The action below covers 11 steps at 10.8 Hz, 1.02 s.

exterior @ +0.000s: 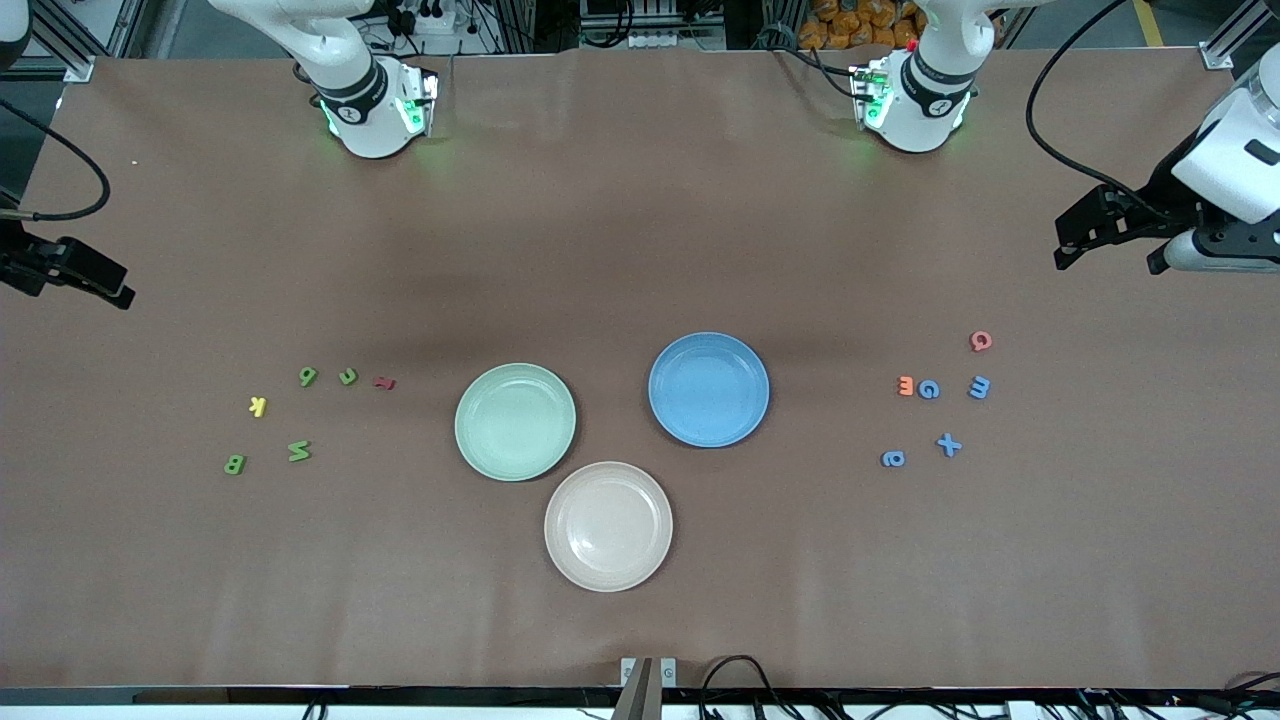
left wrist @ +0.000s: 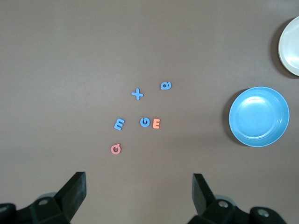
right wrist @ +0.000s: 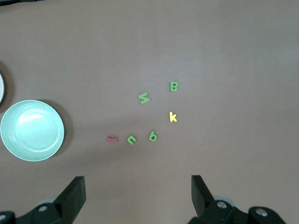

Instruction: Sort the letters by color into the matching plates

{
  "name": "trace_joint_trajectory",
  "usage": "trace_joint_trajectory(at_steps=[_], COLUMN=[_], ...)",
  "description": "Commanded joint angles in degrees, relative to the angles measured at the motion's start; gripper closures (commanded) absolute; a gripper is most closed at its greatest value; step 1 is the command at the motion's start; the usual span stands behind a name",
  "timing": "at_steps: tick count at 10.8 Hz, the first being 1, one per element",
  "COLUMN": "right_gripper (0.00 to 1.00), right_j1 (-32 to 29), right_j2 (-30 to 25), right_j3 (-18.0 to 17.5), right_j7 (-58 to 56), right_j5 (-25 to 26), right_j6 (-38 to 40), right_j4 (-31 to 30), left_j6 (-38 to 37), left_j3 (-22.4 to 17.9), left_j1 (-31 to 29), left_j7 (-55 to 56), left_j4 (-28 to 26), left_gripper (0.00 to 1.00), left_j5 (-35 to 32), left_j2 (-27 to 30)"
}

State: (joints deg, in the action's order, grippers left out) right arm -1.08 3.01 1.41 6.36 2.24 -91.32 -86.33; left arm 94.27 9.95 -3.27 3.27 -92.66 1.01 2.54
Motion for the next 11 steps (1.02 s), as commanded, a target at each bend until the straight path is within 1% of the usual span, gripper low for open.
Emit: trace_joint_trajectory(at_steps=[1,3,5,6,7,9,11], right_gripper=[0.00,0.00,0.00,0.00,0.00,0.00,0.00], right_j1=[-0.24,-0.06,0.11,0.20,0.20,0.29,0.11], right_j2=[0.77,0.68,0.77,0.77,0.77,0.77,0.77], right_j3=[-0.27,-0.27,-0.36,-0.36,-0.36,-0.36,-0.36], right_j7=[0.58,0.67,0.67,0.76,0.76,0.76,0.76], right_j5=[-0.57,-0.57,-0.57,-0.57,-0.57,-0.65,-1.52], right_j6=[-0.61,-2.63,-2.72,-2.81,-2.99,-3.95,-6.05], right_j4=[-0.06,-1.90,-2.09,-2.35,-2.52,-3.40,-4.89], left_j6=[-0.14,-0.14,-0.14,-0.49,-0.49,-0.41,-0.15], left_j3=[-0.11,-0.11,-0.11,-0.19,-0.19,-0.28,-0.28], left_j1=[-0.16,-0.25,-0.25,-0.33,-2.25,-2.62,-2.62], left_j7=[-1.60,-1.60,-0.91,-0.38,-0.37,-0.37,-0.29], left_j4=[1.25,1.16,1.07,0.81,0.81,0.81,1.34], left_gripper=[0.00,0.00,0.00,0.00,0.00,0.00,0.00], left_j5=[1.02,1.10,0.93,0.84,1.45,1.89,3.03], left_j2=[-0.61,-0.61,-0.96,-1.57,-2.53,-4.82,-5.61])
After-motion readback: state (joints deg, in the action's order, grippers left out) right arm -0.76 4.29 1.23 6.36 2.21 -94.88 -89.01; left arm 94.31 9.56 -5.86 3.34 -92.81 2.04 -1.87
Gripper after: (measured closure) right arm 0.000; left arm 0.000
